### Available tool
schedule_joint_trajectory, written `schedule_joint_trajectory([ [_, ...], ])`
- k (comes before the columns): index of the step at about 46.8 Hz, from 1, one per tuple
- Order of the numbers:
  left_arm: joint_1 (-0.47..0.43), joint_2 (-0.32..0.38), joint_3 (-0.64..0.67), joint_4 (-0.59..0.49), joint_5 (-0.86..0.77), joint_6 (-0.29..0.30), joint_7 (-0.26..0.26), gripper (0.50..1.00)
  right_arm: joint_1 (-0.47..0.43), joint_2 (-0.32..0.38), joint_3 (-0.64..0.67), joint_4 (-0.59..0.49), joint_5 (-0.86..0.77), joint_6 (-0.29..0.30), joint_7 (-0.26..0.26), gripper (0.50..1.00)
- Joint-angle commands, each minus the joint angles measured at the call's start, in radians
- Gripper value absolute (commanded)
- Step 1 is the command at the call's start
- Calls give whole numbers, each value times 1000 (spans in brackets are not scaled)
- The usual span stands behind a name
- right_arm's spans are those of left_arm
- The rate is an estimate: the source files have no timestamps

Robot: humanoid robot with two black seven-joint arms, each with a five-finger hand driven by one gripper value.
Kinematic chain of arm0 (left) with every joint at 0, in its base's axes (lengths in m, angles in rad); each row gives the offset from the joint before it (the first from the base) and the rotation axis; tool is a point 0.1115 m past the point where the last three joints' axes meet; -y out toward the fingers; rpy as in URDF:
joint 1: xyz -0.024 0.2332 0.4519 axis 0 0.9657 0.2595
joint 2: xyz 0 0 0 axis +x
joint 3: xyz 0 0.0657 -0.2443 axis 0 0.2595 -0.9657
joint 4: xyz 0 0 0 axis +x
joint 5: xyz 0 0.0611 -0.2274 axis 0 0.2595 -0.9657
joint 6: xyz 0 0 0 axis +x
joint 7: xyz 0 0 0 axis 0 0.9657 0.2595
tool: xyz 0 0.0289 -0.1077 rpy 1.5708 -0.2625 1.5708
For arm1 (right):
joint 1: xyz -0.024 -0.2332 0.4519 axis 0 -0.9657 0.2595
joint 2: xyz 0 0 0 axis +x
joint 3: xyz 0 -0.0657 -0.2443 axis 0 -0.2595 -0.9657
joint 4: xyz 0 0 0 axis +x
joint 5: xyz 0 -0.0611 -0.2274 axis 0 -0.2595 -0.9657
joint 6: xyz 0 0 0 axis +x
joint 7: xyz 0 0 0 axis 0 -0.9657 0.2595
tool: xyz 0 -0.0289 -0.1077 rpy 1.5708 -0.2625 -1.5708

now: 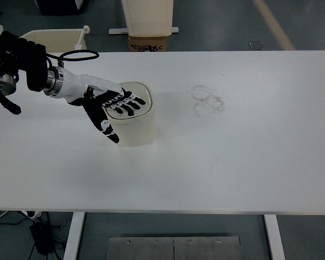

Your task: Open trash bin

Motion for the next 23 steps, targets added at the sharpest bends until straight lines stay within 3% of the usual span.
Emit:
schedule_joint_trajectory([
  [1,0,-1,0,0,0,0,0,1000,0,0,-1,0,0,0,0,993],
  [23,11,-1,2,0,2,0,0,1000,0,0,1,0,0,0,0,993],
])
